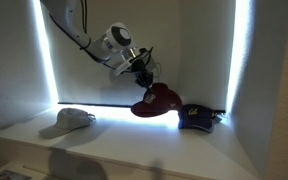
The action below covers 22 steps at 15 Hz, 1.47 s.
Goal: Put the red cap on the white cap
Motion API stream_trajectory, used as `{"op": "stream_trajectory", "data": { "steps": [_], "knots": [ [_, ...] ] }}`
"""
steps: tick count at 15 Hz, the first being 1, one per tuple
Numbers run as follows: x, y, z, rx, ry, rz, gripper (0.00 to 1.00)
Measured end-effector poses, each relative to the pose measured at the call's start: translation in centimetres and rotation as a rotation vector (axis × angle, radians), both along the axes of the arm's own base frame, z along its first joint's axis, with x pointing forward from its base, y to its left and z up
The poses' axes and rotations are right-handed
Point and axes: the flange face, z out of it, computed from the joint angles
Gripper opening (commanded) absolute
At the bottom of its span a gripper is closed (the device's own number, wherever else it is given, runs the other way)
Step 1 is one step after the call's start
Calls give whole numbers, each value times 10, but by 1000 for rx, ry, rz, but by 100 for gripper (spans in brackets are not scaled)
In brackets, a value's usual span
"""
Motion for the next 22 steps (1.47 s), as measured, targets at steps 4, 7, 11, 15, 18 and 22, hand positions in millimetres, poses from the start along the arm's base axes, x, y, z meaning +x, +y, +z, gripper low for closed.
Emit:
{"op": "stream_trajectory", "data": {
  "steps": [4,7,11,15,18,22],
  "knots": [
    [-26,75,-6,-104,62,229,1],
    [-61,104,-4,-189,114,393,1],
    [-110,160,0,-271,170,617,1],
    [-152,188,14,-317,226,812,1],
    [-173,205,16,-390,270,946,1],
    [-182,213,30,-419,184,924,1]
  ]
}}
